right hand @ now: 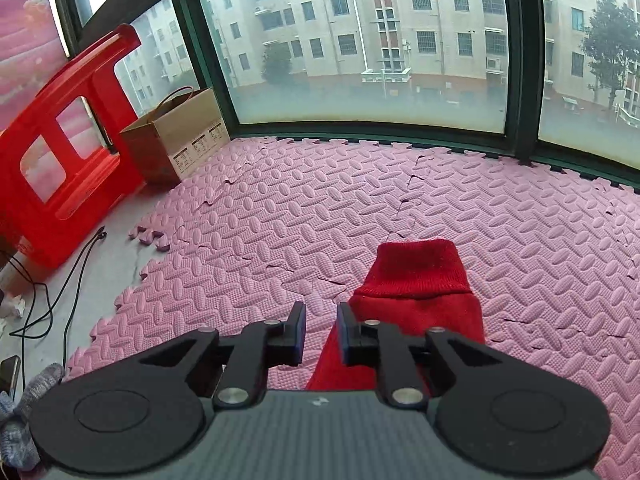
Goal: Fold clothes
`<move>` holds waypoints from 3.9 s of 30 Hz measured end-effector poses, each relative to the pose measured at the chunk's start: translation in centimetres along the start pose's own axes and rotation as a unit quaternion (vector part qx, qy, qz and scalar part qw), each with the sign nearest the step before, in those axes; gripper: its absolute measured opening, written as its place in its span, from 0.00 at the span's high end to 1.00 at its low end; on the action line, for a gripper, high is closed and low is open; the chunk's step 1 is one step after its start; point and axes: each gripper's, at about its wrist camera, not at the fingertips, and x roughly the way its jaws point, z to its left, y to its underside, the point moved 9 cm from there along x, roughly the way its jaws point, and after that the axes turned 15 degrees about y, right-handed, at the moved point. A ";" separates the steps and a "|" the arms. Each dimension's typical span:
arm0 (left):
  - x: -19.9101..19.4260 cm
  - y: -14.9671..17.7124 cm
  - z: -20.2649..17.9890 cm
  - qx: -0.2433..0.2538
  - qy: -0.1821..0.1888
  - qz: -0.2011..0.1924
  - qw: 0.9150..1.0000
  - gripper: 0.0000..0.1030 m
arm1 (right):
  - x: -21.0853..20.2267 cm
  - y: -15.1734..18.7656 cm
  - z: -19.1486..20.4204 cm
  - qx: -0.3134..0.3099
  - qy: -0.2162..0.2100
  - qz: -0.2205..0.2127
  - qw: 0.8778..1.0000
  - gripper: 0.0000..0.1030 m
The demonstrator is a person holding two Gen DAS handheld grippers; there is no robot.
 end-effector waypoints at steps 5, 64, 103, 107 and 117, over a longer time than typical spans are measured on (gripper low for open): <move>-1.1 -0.5 0.1 0.008 -0.003 -0.003 1.000 0.85 | -0.8 0.4 -3.9 -0.017 0.042 0.005 0.999 0.84; 8.5 -10.2 10.1 0.054 -0.222 0.073 0.971 0.90 | -14.2 18.2 -10.5 -0.003 -0.103 -0.007 0.995 0.58; 15.0 -11.3 7.1 0.192 -0.195 0.132 0.953 0.56 | -14.7 15.2 -10.7 -0.132 -0.229 -0.002 0.965 0.43; 13.8 -10.1 4.8 0.203 -0.170 0.128 0.956 0.56 | -15.0 14.9 -8.7 -0.144 -0.199 -0.031 0.969 0.44; 10.4 -5.0 4.8 0.242 -0.175 0.155 0.942 0.56 | -15.2 19.7 -4.2 -0.245 -0.109 -0.052 0.962 0.43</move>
